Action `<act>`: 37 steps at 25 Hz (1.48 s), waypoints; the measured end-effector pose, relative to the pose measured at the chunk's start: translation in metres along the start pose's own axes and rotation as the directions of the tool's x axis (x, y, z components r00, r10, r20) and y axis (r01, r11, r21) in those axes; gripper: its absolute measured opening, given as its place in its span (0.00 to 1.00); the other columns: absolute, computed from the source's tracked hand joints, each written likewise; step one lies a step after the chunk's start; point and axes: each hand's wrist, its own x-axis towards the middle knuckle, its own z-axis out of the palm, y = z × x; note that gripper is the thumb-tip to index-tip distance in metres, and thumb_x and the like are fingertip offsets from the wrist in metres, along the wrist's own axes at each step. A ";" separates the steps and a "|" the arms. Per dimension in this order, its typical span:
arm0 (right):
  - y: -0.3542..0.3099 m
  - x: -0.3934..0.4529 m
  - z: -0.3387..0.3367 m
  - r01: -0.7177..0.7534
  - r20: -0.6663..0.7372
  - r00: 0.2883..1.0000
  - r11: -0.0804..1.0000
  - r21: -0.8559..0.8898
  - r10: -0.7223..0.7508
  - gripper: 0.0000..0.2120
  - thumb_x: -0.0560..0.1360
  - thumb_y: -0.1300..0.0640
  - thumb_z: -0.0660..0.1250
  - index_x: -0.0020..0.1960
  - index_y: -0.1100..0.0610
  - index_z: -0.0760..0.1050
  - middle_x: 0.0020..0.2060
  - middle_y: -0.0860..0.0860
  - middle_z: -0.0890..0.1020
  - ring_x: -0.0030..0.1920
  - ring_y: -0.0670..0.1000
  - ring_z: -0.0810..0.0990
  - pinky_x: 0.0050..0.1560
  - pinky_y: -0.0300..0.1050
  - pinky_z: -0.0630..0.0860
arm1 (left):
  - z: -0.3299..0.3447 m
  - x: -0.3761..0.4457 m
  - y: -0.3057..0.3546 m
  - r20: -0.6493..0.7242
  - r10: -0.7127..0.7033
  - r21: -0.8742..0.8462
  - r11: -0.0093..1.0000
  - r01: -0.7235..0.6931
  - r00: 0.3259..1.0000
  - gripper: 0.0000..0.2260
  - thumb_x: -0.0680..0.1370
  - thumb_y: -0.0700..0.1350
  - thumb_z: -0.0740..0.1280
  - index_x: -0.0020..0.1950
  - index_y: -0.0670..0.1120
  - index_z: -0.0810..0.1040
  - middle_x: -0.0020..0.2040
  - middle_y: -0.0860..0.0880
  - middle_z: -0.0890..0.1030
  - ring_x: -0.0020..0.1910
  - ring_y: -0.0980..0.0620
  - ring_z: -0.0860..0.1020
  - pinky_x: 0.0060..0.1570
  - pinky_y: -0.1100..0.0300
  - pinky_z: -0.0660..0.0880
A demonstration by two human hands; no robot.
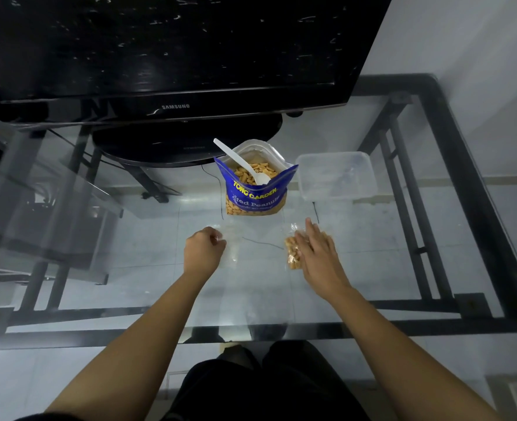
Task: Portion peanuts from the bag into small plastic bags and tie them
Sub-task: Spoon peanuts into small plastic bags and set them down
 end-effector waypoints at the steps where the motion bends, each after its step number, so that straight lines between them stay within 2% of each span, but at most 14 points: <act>1: -0.001 0.000 -0.002 -0.002 0.001 1.000 1.000 -0.010 0.002 0.26 0.80 0.59 0.55 0.75 0.56 0.51 0.76 0.57 0.43 0.76 0.58 0.43 0.74 0.55 0.42 | -0.005 -0.002 0.000 0.004 0.007 -0.014 1.000 -0.007 1.000 0.09 0.75 0.42 0.65 0.52 0.39 0.79 0.46 0.40 0.81 0.43 0.45 0.75 0.41 0.59 0.69; 3: -0.008 -0.002 -0.012 0.000 -0.042 0.999 0.998 0.066 0.003 0.25 0.81 0.53 0.51 0.76 0.53 0.50 0.76 0.56 0.43 0.76 0.56 0.42 0.73 0.51 0.40 | -0.017 -0.007 0.003 0.030 0.012 -0.097 0.995 -0.009 0.999 0.09 0.76 0.44 0.65 0.48 0.39 0.80 0.42 0.42 0.81 0.41 0.46 0.75 0.41 0.60 0.69; 5: -0.026 -0.002 -0.025 -0.012 -0.107 0.993 0.955 0.296 0.046 0.23 0.81 0.48 0.50 0.74 0.52 0.55 0.76 0.54 0.52 0.76 0.53 0.49 0.73 0.49 0.46 | -0.030 -0.016 0.012 0.122 -0.014 -0.322 0.945 0.053 0.992 0.08 0.76 0.44 0.66 0.48 0.40 0.81 0.44 0.45 0.81 0.42 0.49 0.76 0.42 0.62 0.71; 7: -0.052 0.002 -0.041 -0.083 -0.040 0.989 0.757 0.649 0.143 0.22 0.79 0.46 0.55 0.71 0.52 0.63 0.70 0.50 0.67 0.71 0.49 0.64 0.71 0.45 0.61 | -0.041 -0.028 0.027 0.247 0.001 -0.533 0.836 0.135 0.969 0.07 0.76 0.42 0.67 0.49 0.41 0.81 0.43 0.48 0.81 0.40 0.54 0.76 0.38 0.69 0.72; 9: -0.075 0.007 -0.056 -0.173 0.092 0.977 0.463 0.869 0.192 0.19 0.76 0.44 0.61 0.65 0.49 0.69 0.59 0.45 0.77 0.60 0.44 0.74 0.56 0.36 0.71 | -0.045 -0.038 0.041 0.297 0.060 -0.600 0.788 0.138 0.953 0.06 0.75 0.41 0.68 0.50 0.41 0.80 0.39 0.50 0.79 0.38 0.56 0.75 0.31 0.75 0.71; 11: -0.087 0.011 -0.063 -0.164 0.083 0.967 0.335 0.928 0.241 0.12 0.75 0.49 0.66 0.57 0.49 0.74 0.50 0.45 0.81 0.50 0.42 0.79 0.47 0.35 0.73 | -0.045 -0.044 0.048 0.311 0.131 -0.625 0.775 0.098 0.941 0.05 0.73 0.40 0.70 0.47 0.41 0.81 0.38 0.48 0.80 0.38 0.55 0.76 0.33 0.74 0.73; 14: -0.087 0.014 -0.072 -0.061 -0.009 0.955 0.225 0.972 0.298 0.04 0.75 0.59 0.67 0.45 0.50 0.75 0.42 0.49 0.82 0.41 0.45 0.82 0.50 0.43 0.79 | -0.048 -0.044 0.051 0.299 0.164 -0.593 0.804 0.049 0.940 0.08 0.75 0.48 0.68 0.49 0.45 0.80 0.42 0.49 0.81 0.41 0.55 0.78 0.37 0.70 0.74; 18: -0.081 0.017 -0.092 0.025 -0.109 0.975 0.391 0.920 0.194 0.05 0.76 0.59 0.66 0.45 0.50 0.77 0.36 0.45 0.80 0.36 0.42 0.79 0.45 0.37 0.77 | -0.068 -0.025 0.063 0.277 0.232 -0.728 0.684 0.046 0.933 0.09 0.78 0.47 0.63 0.48 0.45 0.81 0.41 0.49 0.81 0.39 0.56 0.77 0.43 0.64 0.73; 24: -0.081 0.019 -0.115 0.106 -0.203 0.967 0.488 0.866 0.151 0.06 0.75 0.56 0.66 0.50 0.53 0.80 0.41 0.47 0.83 0.42 0.43 0.80 0.48 0.42 0.78 | -0.093 -0.021 0.079 0.394 0.370 -0.658 0.753 -0.023 0.841 0.05 0.74 0.37 0.68 0.46 0.43 0.82 0.36 0.51 0.82 0.35 0.58 0.78 0.36 0.69 0.75; 27: -0.080 0.017 -0.125 0.091 -0.155 0.984 0.514 0.853 0.082 0.08 0.74 0.53 0.68 0.52 0.51 0.79 0.43 0.44 0.82 0.45 0.43 0.80 0.49 0.40 0.78 | -0.094 -0.024 0.081 0.373 0.399 -0.611 0.785 -0.102 0.838 0.03 0.74 0.38 0.68 0.46 0.43 0.81 0.32 0.52 0.80 0.31 0.60 0.75 0.33 0.70 0.73; 30: -0.070 0.014 -0.133 0.001 -0.026 0.999 0.644 0.765 0.030 0.18 0.69 0.52 0.73 0.58 0.51 0.75 0.44 0.41 0.78 0.46 0.40 0.77 0.43 0.34 0.73 | -0.099 -0.021 0.080 0.294 0.390 -0.586 0.795 -0.158 0.873 0.02 0.74 0.38 0.68 0.44 0.41 0.80 0.34 0.47 0.78 0.30 0.59 0.74 0.33 0.68 0.71; 31: -0.065 0.013 -0.134 -0.024 0.005 1.000 0.642 0.767 0.031 0.19 0.69 0.53 0.73 0.59 0.52 0.74 0.45 0.41 0.78 0.45 0.42 0.78 0.42 0.34 0.74 | -0.101 -0.019 0.078 0.280 0.381 -0.543 0.820 -0.182 0.881 0.02 0.74 0.38 0.68 0.44 0.40 0.80 0.35 0.45 0.79 0.30 0.59 0.74 0.35 0.66 0.71; 34: -0.053 0.011 -0.136 -0.119 0.164 0.984 0.407 0.905 -0.076 0.21 0.74 0.61 0.68 0.65 0.53 0.70 0.46 0.49 0.84 0.46 0.47 0.83 0.44 0.37 0.79 | -0.102 -0.017 0.073 0.224 0.357 -0.414 0.877 -0.244 0.907 0.03 0.74 0.38 0.67 0.43 0.41 0.80 0.36 0.46 0.81 0.30 0.61 0.76 0.36 0.64 0.73; 37: -0.050 0.013 -0.136 -0.133 0.191 0.979 0.492 0.861 -0.069 0.28 0.75 0.64 0.64 0.70 0.47 0.62 0.58 0.50 0.79 0.58 0.47 0.78 0.52 0.38 0.76 | -0.095 -0.020 0.074 0.150 0.333 -0.384 0.888 -0.255 0.931 0.04 0.73 0.37 0.66 0.41 0.39 0.80 0.35 0.45 0.80 0.28 0.60 0.75 0.32 0.68 0.72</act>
